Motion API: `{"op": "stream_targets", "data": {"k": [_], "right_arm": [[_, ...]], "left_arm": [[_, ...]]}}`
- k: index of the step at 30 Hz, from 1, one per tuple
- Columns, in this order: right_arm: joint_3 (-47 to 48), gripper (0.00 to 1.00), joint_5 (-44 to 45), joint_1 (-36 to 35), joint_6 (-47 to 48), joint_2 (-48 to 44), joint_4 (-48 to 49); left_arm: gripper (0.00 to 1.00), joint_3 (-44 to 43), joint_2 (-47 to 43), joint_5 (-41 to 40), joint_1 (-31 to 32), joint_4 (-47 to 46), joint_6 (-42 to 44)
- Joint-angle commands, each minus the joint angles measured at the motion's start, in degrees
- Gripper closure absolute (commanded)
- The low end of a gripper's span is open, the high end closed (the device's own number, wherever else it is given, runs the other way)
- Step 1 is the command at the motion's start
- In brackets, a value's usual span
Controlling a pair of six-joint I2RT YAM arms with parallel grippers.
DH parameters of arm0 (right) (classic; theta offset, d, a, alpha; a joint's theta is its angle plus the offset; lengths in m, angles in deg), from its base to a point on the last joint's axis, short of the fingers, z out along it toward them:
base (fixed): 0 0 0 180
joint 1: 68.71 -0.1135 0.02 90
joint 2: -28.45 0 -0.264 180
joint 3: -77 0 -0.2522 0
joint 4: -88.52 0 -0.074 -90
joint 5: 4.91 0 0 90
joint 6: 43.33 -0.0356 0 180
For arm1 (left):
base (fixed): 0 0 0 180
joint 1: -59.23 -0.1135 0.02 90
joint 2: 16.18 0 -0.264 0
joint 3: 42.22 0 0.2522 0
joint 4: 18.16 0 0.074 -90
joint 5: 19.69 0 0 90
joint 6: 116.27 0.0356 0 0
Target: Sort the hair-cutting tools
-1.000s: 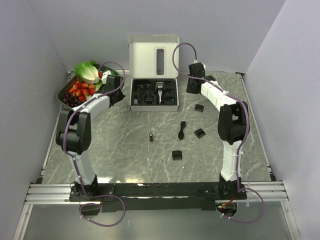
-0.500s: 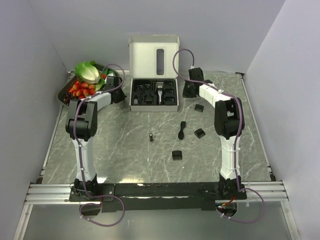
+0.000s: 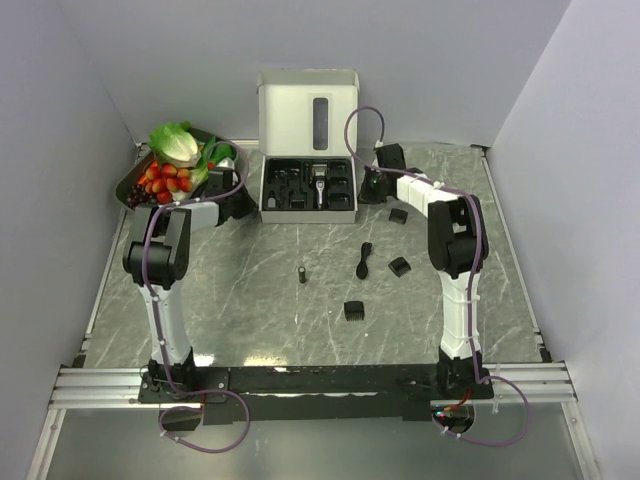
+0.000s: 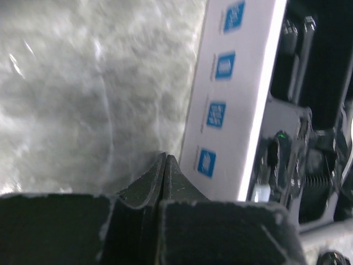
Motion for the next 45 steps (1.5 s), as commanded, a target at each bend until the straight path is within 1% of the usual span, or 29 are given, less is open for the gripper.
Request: {"op": "stream_targets", "data": {"k": [1, 5, 15, 19, 25, 31, 35, 39, 45], "right_arm": [[-1.19, 1.0, -2.3, -0.78, -0.61, -0.39, 2.86], [-2.33, 1.0, -2.12, -1.66, -0.08, -1.09, 3.22], [-5.67, 1.0, -2.21, -2.98, 1.06, -2.76, 3.74], [-6.73, 1.0, -2.56, -3.16, 1.5, -3.64, 4.09], [-8.57, 1.0, -2.83, -3.95, 2.12, -5.31, 4.45], [-11.12, 1.0, -1.77, -5.44, 2.73, -7.86, 4.53], [-13.92, 1.0, -0.72, -6.85, 2.73, -10.41, 4.88], [-17.0, 1.0, 1.13, -8.25, 2.21, -12.78, 4.89], [-22.37, 1.0, 3.68, -10.01, 1.94, -16.03, 5.32]], "left_arm": [[0.99, 3.66, -3.99, 5.63, 0.37, -5.29, -1.15], [0.99, 5.69, -5.84, 6.25, 1.33, -6.26, -0.45], [0.99, 9.55, -11.02, 4.32, 5.02, -7.14, 2.54], [0.99, 10.7, -11.9, 5.72, 5.55, -8.55, 2.8], [0.99, 12.54, -13.22, 5.72, 7.31, -9.69, 2.89], [0.99, 17.37, -15.94, 4.76, 8.98, -12.32, 2.1], [0.99, 20.89, -18.93, 3.27, 10.91, -13.03, 2.19], [0.99, 22.38, -21.83, 1.69, 12.49, -11.28, 2.45], [0.99, 28.97, -29.82, -2.53, 16.09, -11.1, 1.92]]}}
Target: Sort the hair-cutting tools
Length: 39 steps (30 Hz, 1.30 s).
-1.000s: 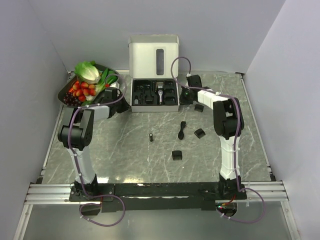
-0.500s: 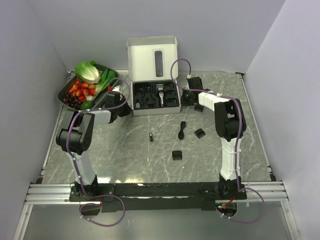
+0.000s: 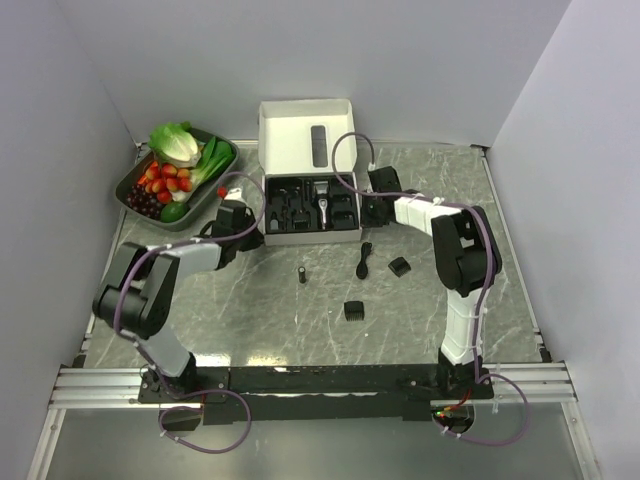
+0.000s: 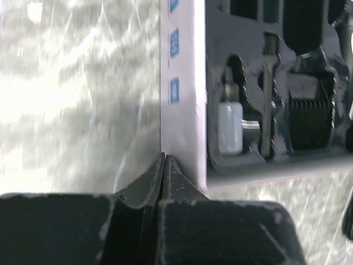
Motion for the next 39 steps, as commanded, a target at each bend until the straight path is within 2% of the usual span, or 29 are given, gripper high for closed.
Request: {"op": "stream_targets", "data": {"k": [1, 10, 15, 19, 22, 23, 26, 30, 35, 39], "right_arm": [[-4.18, 1.0, -3.14, -5.27, -2.23, -5.39, 1.57], [-11.13, 1.0, 0.9, -7.82, -2.14, -10.67, 2.27], [-12.02, 1.0, 4.76, -8.61, -2.58, -11.63, 1.05], [-11.84, 1.0, 10.82, -8.52, -3.11, -13.04, -1.5], [-12.19, 1.0, 14.86, -8.61, -3.81, -15.94, -2.73], [-12.19, 1.0, 15.66, -8.96, -3.9, -16.73, -3.09], [-11.93, 0.99, 19.52, -10.36, -3.64, -19.98, -4.66], [-10.88, 0.98, 21.99, -12.39, -3.99, -23.84, -6.86], [-12.02, 1.0, 23.05, -13.53, -5.04, -28.59, -7.57], [-13.33, 1.0, 22.88, -14.5, -5.57, -31.67, -7.84]], "left_arm": [[0.99, 4.32, -9.02, 5.23, 6.61, -6.14, -2.62], [0.99, 16.18, -21.06, 0.65, 12.76, -6.75, -5.08], [0.99, 19.71, -26.25, -3.56, 14.88, -5.53, -6.05], [0.99, 19.63, -31.08, -5.76, 15.06, -1.58, -5.88], [0.99, 16.31, -34.87, -10.66, 15.06, 5.26, -6.23], [0.99, 14.72, -35.14, -12.87, 15.06, 10.68, -6.58], [0.99, 7.35, -33.92, -20.08, 14.97, 19.75, -6.76], [0.99, -0.48, -27.61, -24.75, 13.48, 23.47, -5.53], [0.99, -6.64, -20.74, -21.78, 7.6, 21.03, -4.82], [0.99, -13.66, -11.27, -19.05, 0.57, 20.93, -4.3]]}}
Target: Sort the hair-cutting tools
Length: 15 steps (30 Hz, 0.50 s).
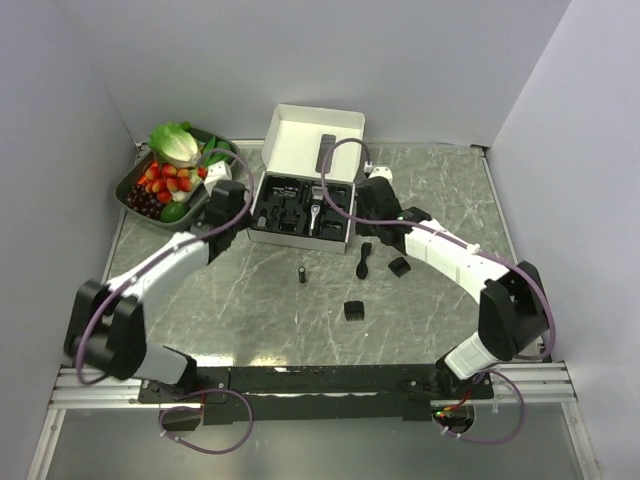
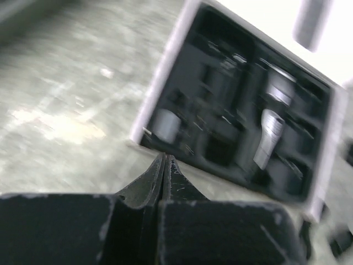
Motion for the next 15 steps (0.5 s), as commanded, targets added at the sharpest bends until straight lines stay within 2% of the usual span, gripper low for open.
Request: {"op": "stream_targets", "data": {"k": [1, 9, 15], "right_arm": [[-1.75, 1.0, 1.94, -1.06, -1.42, -4.55, -0.78], [-2.1, 1.0, 0.89, -2.99, -2.3, -5.78, -1.22], [-3.16, 1.0, -1.57, -3.17, -3.35, -5.0, -0.51]], "left_arm": [[0.99, -7.34, 8.21, 1.22, -5.87, 0.93, 1.1], [0.99, -17.7, 25.07, 2.8, -9.57, 0.84, 1.72], [0.99, -19.13, 32.65, 7.02, -9.57, -2.05, 1.72]]}}
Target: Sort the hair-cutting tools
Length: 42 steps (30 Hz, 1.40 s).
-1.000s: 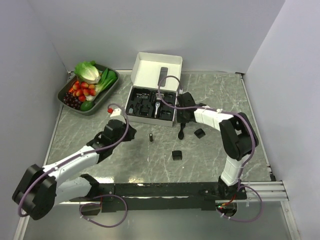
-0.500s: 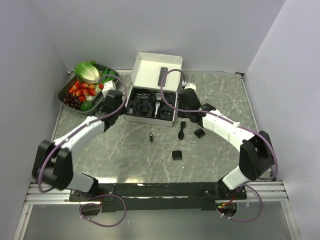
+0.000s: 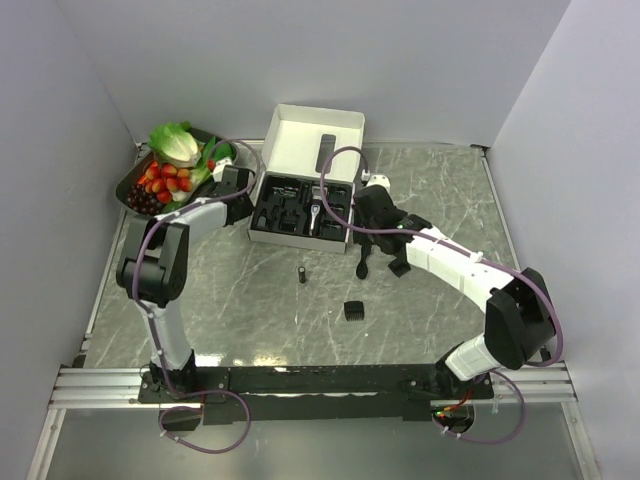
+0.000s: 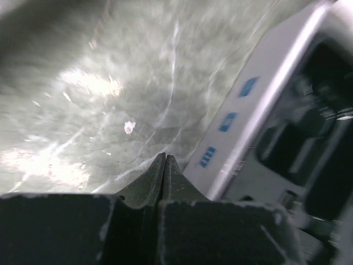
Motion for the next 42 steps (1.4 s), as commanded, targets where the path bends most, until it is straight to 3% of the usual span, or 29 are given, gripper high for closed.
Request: {"op": "stream_targets", "data": {"k": [1, 10, 17, 29, 33, 39, 42], "right_arm": [[-0.62, 1.0, -1.14, -0.55, -1.26, -0.88, 0.54], [-2.73, 1.0, -3.86, -0.55, -1.43, -1.94, 0.27], [-4.48, 1.0, -6.94, -1.08, -0.82, -2.99, 0.53], [-7.04, 0.99, -8.17, -4.06, 1.47, -3.43, 1.68], [-8.53, 0.91, -9.05, -6.69, 2.35, -4.57, 2.73], [-12.49, 0.65, -9.14, -11.18, 3.67, -6.16, 8.08], [-13.98, 0.53, -7.91, -14.6, 2.88, -5.63, 10.55]], "left_arm": [[0.99, -1.01, 3.19, 4.0, 0.07, -2.88, 0.74], [0.99, 9.53, -1.37, 11.82, 0.51, -11.05, -1.28], [0.99, 17.35, -8.75, 14.38, 4.37, -15.1, -2.95], [0.99, 20.62, -10.69, 14.03, 9.21, -17.83, -3.57], [0.99, 21.4, -11.48, 14.9, 9.74, -18.88, -3.66], [0.99, 22.2, -15.87, 10.87, 10.0, -15.12, -3.13], [0.73, 22.72, -19.82, 8.06, 10.09, -11.42, -3.83]]}}
